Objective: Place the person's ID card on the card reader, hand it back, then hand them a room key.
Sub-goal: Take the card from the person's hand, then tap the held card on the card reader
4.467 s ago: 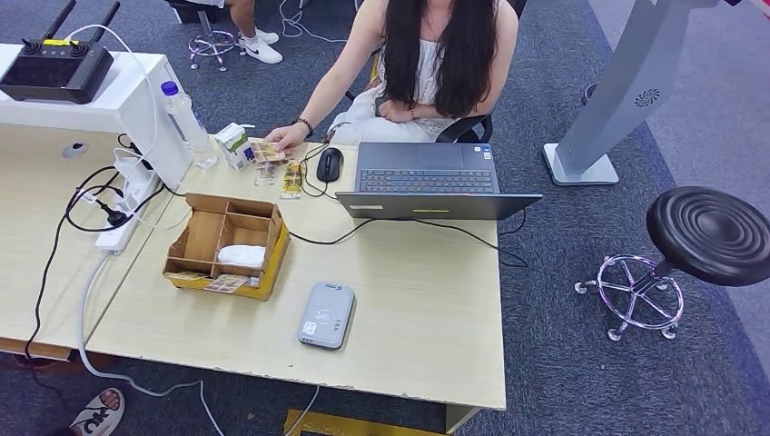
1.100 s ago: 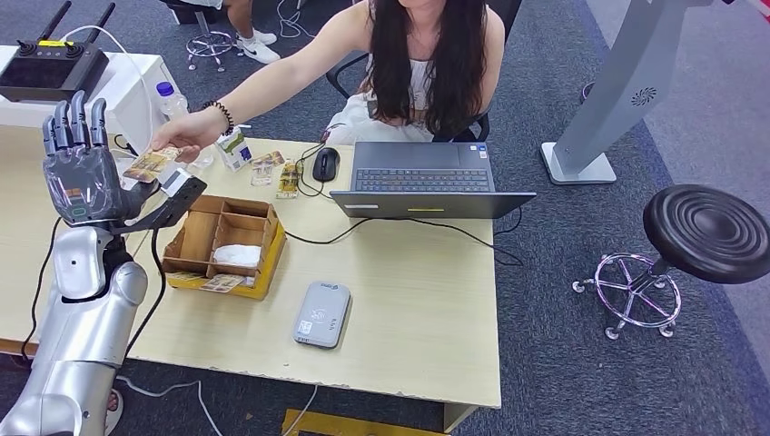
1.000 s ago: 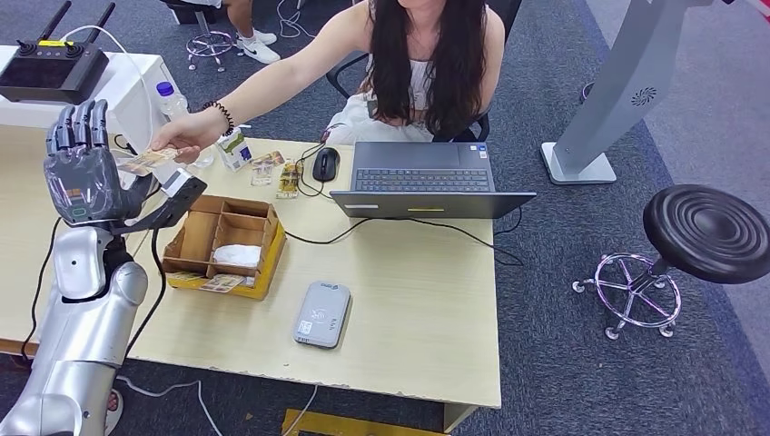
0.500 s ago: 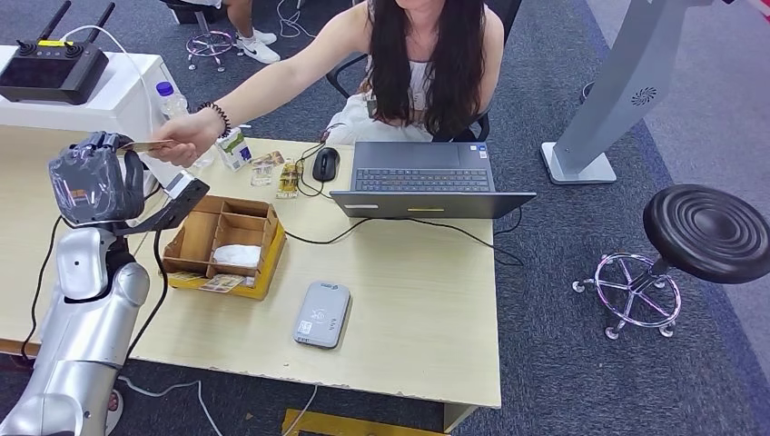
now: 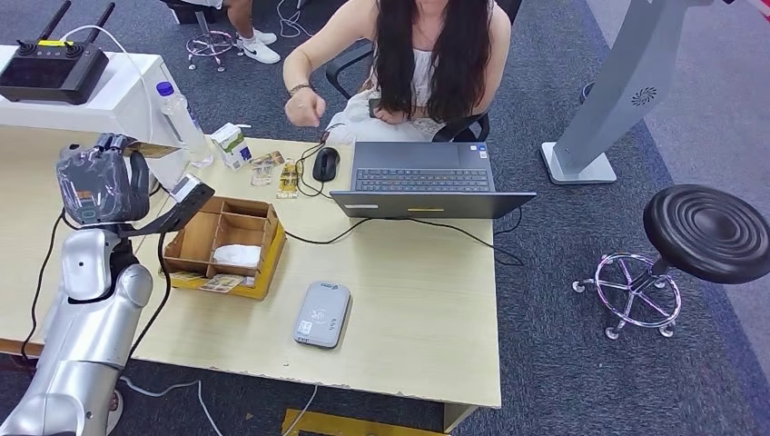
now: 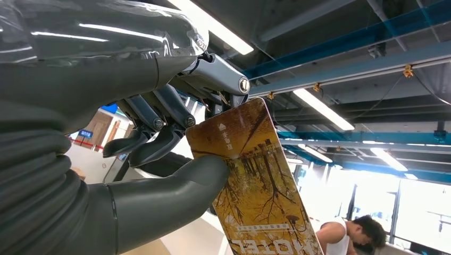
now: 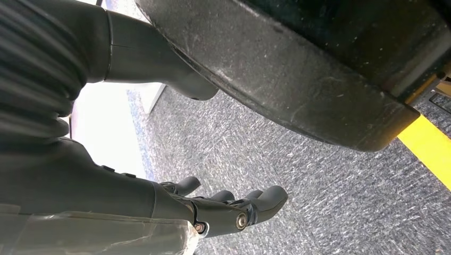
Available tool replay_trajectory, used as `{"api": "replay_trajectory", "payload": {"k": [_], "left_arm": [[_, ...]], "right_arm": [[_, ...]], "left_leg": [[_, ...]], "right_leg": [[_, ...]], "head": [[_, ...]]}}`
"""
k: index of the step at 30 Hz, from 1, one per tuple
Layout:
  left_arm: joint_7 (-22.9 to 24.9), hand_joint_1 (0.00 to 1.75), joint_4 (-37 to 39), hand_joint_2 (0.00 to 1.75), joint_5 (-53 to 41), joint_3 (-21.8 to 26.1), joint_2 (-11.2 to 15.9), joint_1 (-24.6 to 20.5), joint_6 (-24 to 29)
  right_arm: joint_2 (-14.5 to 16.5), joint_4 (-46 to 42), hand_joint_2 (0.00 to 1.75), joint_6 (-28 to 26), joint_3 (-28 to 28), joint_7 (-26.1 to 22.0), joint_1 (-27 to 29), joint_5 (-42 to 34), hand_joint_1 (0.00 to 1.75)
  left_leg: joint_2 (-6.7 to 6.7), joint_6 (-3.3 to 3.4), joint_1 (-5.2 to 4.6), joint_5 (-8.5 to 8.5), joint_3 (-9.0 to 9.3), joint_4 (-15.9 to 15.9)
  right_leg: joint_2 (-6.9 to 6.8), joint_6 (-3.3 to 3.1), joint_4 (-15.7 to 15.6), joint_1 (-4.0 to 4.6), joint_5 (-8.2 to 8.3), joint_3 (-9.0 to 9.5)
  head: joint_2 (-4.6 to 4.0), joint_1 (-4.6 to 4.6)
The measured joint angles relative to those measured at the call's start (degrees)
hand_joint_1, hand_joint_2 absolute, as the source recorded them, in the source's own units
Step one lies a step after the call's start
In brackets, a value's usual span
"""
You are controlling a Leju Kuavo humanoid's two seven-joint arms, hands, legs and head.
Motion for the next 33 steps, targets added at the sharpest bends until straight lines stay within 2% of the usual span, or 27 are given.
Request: {"api": "replay_trajectory", "payload": {"k": [4,9,16,22,27,33], "left_arm": [[-1.3,1.75,-2.2,1.75,-0.1,-1.4,-1.3,1.7,-0.3],[-1.0,1.75,-10.8,1.75,-1.3,-6.1,-4.2,6.7,-4.1],[-0.9,1.75,-12.6,1.75,-1.4,-7.7,-4.7,7.9,-5.1],[1.0,1.75,-25.5,1.75,0.1,-19.4,-7.4,15.3,-8.5],[0.2,1.75,-27.2,1.75,1.1,-21.0,-7.6,16.1,-9.6],[0.7,1.75,-27.2,1.75,2.2,-24.8,-9.4,18.8,-13.6]], "right_arm": [[0.0,0.0,1.75,-0.1,0.0,0.1,0.0,-0.3,0.0],[0.0,0.0,1.75,-0.5,0.0,0.4,0.0,-1.1,0.0],[0.0,0.0,1.75,-0.7,0.0,0.5,0.0,-1.3,0.0],[0.2,0.0,1.75,-1.5,-0.1,0.9,0.1,-2.1,0.0],[0.3,0.0,1.75,-1.7,-0.2,1.0,0.1,-2.2,0.0],[0.5,0.0,1.75,-2.4,-0.4,1.2,0.1,-2.4,0.0]], "left_leg": [[-0.01,0.0,-0.01,0.0,0.0,0.0],[-0.03,0.05,-0.05,-0.04,-0.03,0.0],[-0.02,0.08,-0.07,-0.06,-0.03,0.0],[0.0,0.1,-0.04,-0.08,-0.03,0.0],[0.01,0.08,-0.02,-0.06,-0.02,0.0],[0.0,0.1,-0.05,-0.09,-0.06,0.0]], "right_leg": [[-0.01,0.0,0.0,-0.01,0.0,0.0],[-0.03,0.02,0.0,-0.05,-0.01,0.01],[-0.02,0.02,0.0,-0.06,-0.01,0.01],[0.0,0.02,0.0,-0.04,-0.02,-0.02],[0.0,0.02,0.0,-0.03,-0.02,-0.02],[0.0,0.03,0.0,-0.04,-0.02,-0.03]], "head": [[0.0,0.0],[0.0,0.01],[0.0,0.0],[0.0,-0.01],[0.0,-0.01],[0.0,0.0]]}}
